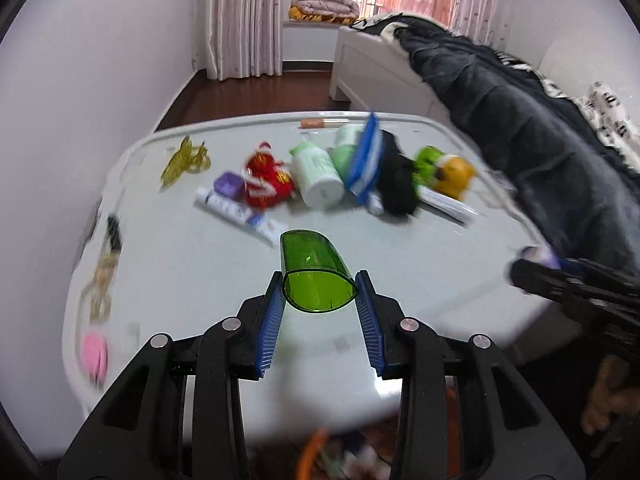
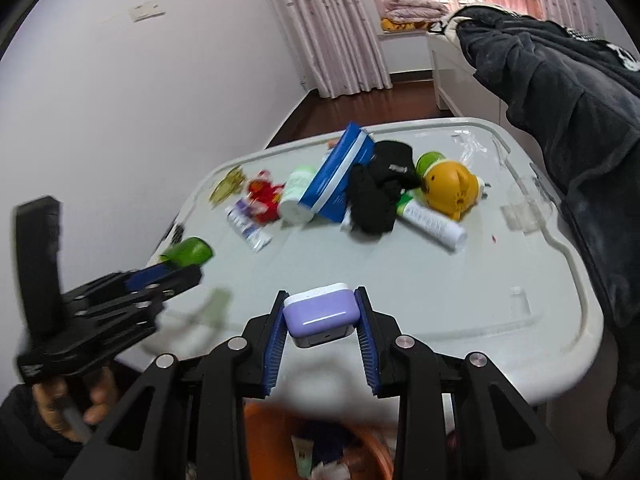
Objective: Collect trash
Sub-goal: 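Drop the lilac case and green cup into the orange bucket, then grasp the green-white cream tube with the right tool while the left tool grasps the white toothpaste tube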
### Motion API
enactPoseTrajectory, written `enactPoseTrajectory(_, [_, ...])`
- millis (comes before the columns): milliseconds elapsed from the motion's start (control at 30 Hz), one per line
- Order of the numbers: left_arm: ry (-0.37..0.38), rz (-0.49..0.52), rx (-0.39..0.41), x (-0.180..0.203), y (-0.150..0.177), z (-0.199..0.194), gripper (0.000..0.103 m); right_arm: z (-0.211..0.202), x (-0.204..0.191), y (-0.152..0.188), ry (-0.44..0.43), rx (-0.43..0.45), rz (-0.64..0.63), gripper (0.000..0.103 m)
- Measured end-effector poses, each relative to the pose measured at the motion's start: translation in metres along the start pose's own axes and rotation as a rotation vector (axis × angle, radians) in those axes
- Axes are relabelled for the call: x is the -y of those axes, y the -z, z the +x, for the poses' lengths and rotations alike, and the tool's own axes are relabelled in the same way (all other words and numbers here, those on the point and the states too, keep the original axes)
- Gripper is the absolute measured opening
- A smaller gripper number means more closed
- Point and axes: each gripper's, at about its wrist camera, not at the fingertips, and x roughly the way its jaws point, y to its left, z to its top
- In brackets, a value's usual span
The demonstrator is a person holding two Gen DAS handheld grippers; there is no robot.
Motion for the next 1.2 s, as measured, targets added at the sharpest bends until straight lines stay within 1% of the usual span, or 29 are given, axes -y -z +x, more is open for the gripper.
enactPoseTrajectory(33, [0.010, -0.001, -0.002, 0.003, 0.015, -0.016, 0.035, -0.004, -0.002, 0.007, -0.001, -0.007, -0.005, 0.033])
enactPoseTrajectory(67, [0.006, 0.003, -0.004, 0.006, 0.021, -0.021, 0.035, -0.008, -0.005, 0.016, -0.003, -0.019, -0.010, 0.033])
enactPoseTrajectory(133, [-0.020, 0.033, -0.012, 0.016, 0.048, -0.037, 0.035, -0.018, -0.013, 0.039, -0.003, -0.046, -0.022, 0.033])
enactPoseTrajectory(200, [-0.033, 0.045, -0.022, 0.021, 0.069, -0.045, 0.035, -0.024, -0.020, 0.058, 0.001, -0.071, -0.029, 0.033])
enactPoseTrajectory(300, [-0.011, 0.025, -0.060, 0.026, 0.099, -0.049, 0.035, -0.025, -0.026, 0.085, 0.010, -0.123, -0.029, 0.033])
enactPoseTrajectory(367, [-0.007, 0.043, -0.110, 0.032, 0.113, -0.043, 0.035, -0.021, -0.028, 0.100, 0.015, -0.161, -0.028, 0.033])
enactPoseTrajectory(433, [-0.007, 0.060, -0.141, 0.035, 0.118, -0.039, 0.035, -0.020, -0.031, 0.108, 0.025, -0.182, -0.036, 0.033])
enactPoseTrajectory(500, [-0.010, 0.066, -0.152, 0.036, 0.119, -0.036, 0.035, -0.020, -0.033, 0.110, 0.033, -0.189, -0.041, 0.033])
enactPoseTrajectory(667, [-0.014, 0.035, -0.203, 0.032, 0.123, -0.028, 0.036, -0.016, -0.028, 0.113, 0.047, -0.225, -0.024, 0.033])
enactPoseTrajectory(700, [-0.026, 0.030, -0.209, 0.030, 0.124, -0.027, 0.037, -0.014, -0.027, 0.113, 0.045, -0.236, -0.016, 0.037])
enactPoseTrajectory(733, [-0.029, 0.027, -0.213, 0.029, 0.124, -0.026, 0.046, -0.014, -0.027, 0.113, 0.046, -0.241, -0.011, 0.055])
enactPoseTrajectory(767, [-0.041, 0.025, -0.214, 0.028, 0.124, -0.026, 0.063, -0.013, -0.026, 0.113, 0.050, -0.240, -0.007, 0.062])
enactPoseTrajectory(800, [-0.054, 0.023, -0.208, 0.027, 0.124, -0.027, 0.068, -0.015, -0.026, 0.112, 0.057, -0.227, -0.008, 0.064])
enactPoseTrajectory(900, [-0.053, 0.023, -0.201, 0.027, 0.124, -0.028, 0.069, -0.015, -0.027, 0.113, 0.058, -0.229, -0.008, 0.064])
enactPoseTrajectory(1200, [-0.049, -0.011, -0.245, 0.018, 0.124, -0.018, 0.069, -0.011, -0.021, 0.104, 0.032, -0.232, 0.036, 0.064])
